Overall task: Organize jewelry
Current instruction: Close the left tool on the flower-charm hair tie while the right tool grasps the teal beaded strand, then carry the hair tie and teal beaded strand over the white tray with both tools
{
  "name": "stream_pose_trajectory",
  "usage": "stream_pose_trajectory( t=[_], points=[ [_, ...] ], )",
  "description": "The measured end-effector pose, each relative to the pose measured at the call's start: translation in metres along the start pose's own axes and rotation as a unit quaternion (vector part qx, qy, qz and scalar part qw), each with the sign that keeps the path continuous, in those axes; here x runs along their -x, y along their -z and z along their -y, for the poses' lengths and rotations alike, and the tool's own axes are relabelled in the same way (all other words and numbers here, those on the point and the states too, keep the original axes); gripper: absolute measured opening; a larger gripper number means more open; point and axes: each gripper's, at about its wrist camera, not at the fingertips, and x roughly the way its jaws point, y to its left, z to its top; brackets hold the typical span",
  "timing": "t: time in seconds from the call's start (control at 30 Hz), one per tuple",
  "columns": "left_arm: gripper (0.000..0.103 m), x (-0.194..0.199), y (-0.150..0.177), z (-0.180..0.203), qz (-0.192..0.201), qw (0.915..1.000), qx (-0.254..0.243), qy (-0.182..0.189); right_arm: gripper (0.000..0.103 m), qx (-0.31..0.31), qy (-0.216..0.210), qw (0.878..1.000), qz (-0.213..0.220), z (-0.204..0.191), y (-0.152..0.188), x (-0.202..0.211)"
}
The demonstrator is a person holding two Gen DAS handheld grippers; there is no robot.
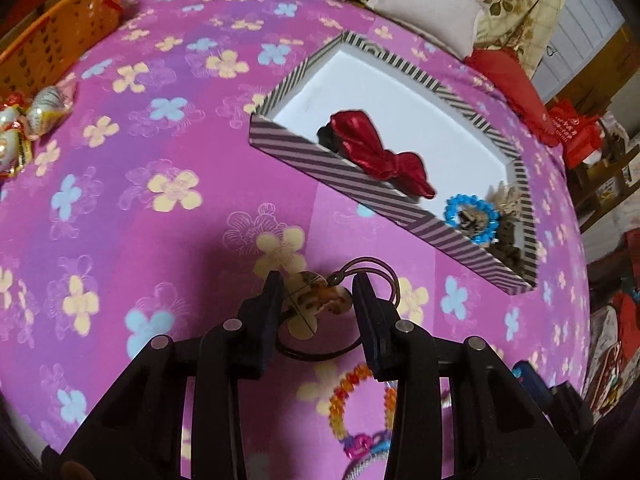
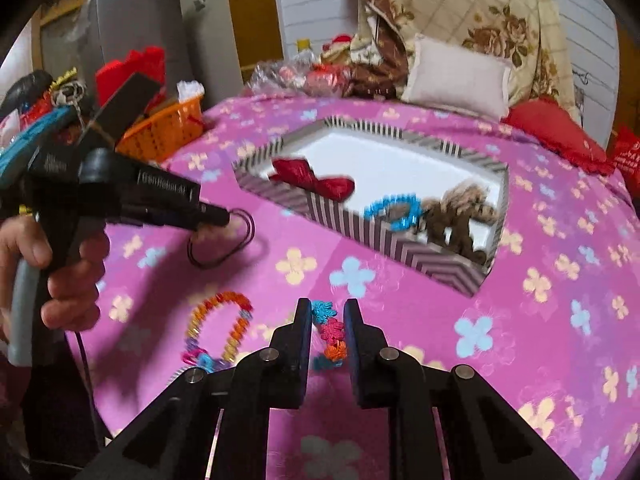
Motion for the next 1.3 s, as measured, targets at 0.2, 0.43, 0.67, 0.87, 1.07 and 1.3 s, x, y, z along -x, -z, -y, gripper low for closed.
stream_pose_trajectory(
  t=[0.2, 0.43, 0.67, 0.87, 1.07, 1.3],
  points=[
    [0.034, 0.027, 0.007, 0.012, 0.020, 0.9996, -0.019, 0.002, 0.015, 0.009, 0.002, 1.000, 0.027, -0.006, -0.013, 0.024],
    [0.034, 0.048, 0.016, 0.024, 0.040, 0.9985, -0.038, -0.002, 0.015, 0.017, 0.006, 0.999, 0.042, -0.012, -0.020, 0.044],
    [0.034, 0.058, 0.024, 0.035, 0.054, 0.9968, -0.057, -0.016, 0.015, 0.021, 0.006, 0.999, 0.047, -0.015, -0.022, 0.051],
    [0.035, 0.062, 0.028, 0.042, 0.061, 0.9956, -0.067, -0.024, 0.015, 0.022, 0.007, 0.999, 0.048, -0.013, -0.024, 0.053],
    [0.034, 0.060, 0.030, 0.046, 0.060, 0.9951, -0.073, -0.029, 0.015, 0.021, 0.006, 0.999, 0.047, -0.012, -0.024, 0.053],
    [0.034, 0.058, 0.028, 0.048, 0.061, 0.9949, -0.074, -0.034, 0.015, 0.020, 0.006, 0.999, 0.044, -0.008, -0.027, 0.052]
  ],
)
